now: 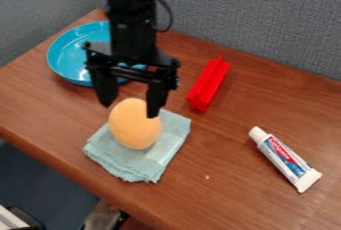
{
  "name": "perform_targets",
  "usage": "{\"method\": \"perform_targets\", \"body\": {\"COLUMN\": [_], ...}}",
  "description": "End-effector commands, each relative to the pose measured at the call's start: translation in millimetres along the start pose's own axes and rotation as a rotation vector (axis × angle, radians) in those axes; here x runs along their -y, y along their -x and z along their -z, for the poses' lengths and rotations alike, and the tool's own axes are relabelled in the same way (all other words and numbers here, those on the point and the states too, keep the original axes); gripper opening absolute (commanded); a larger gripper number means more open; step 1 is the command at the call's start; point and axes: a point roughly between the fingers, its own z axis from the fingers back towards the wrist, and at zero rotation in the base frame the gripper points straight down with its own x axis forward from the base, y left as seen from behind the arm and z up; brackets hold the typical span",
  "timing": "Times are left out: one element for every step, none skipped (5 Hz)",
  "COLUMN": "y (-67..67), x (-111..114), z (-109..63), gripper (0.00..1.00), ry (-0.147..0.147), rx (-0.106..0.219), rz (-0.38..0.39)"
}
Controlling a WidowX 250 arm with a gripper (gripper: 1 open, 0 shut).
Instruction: Put the yellow ball on the blue plate
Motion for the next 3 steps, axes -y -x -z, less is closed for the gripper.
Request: {"method": "perform_targets", "body": {"y": [-0.6, -0.6, -0.6], "x": [-6, -4, -3], "z": [3.7, 17.3, 26.9], "gripper": [1.00, 1.00, 1.00], "ry": [-0.010, -0.017, -0.015], "rx": [0.046, 0.052, 0.053], "rz": [-0.051, -0.066, -0.066]}}
